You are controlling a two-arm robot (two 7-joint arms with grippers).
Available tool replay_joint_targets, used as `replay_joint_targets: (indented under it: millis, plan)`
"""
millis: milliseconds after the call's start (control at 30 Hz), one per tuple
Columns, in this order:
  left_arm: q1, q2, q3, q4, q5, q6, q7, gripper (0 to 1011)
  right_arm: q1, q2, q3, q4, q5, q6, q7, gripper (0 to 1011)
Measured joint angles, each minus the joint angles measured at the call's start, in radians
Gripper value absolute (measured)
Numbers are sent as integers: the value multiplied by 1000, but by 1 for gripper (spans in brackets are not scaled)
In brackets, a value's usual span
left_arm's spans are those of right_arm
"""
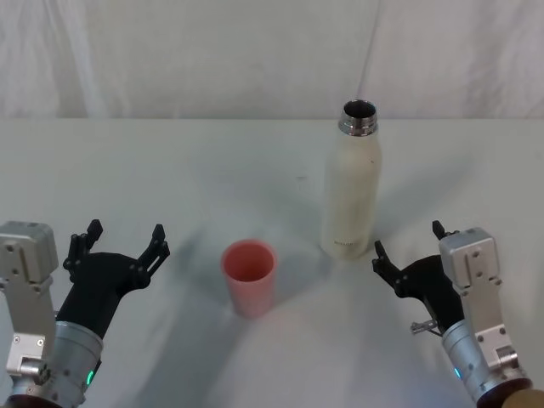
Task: Grasp the thermos with one hand and pour water into the cup lid.
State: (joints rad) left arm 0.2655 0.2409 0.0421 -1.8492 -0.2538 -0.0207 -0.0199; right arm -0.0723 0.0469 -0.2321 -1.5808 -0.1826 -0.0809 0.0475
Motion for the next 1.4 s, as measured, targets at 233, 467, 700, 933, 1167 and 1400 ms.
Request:
replay_joint_targets:
  millis: [233, 467, 700, 933, 1167, 1400]
  plan:
    - [0, 0, 0, 0, 0, 0, 0, 1001, -11, 3, 4, -25, 2, 6, 6, 1001]
    - [0, 0, 0, 0, 0, 0, 0, 1001, -13, 4, 5, -30, 6, 7, 10, 1001]
    - [0, 0, 0, 0, 0, 0, 0, 1001, -14, 3, 7, -31, 6, 8, 8, 1001]
    - [0, 0, 0, 0, 0, 0, 0, 1001, -13, 3, 7, -31, 7, 8, 8, 1001]
    - [0, 0, 0, 0, 0, 0, 0, 1001, -13, 3, 7, -31, 8, 9, 8, 1001]
    - [0, 0, 0, 0, 0, 0, 0, 1001, -13, 4, 6, -31, 8, 9, 8, 1001]
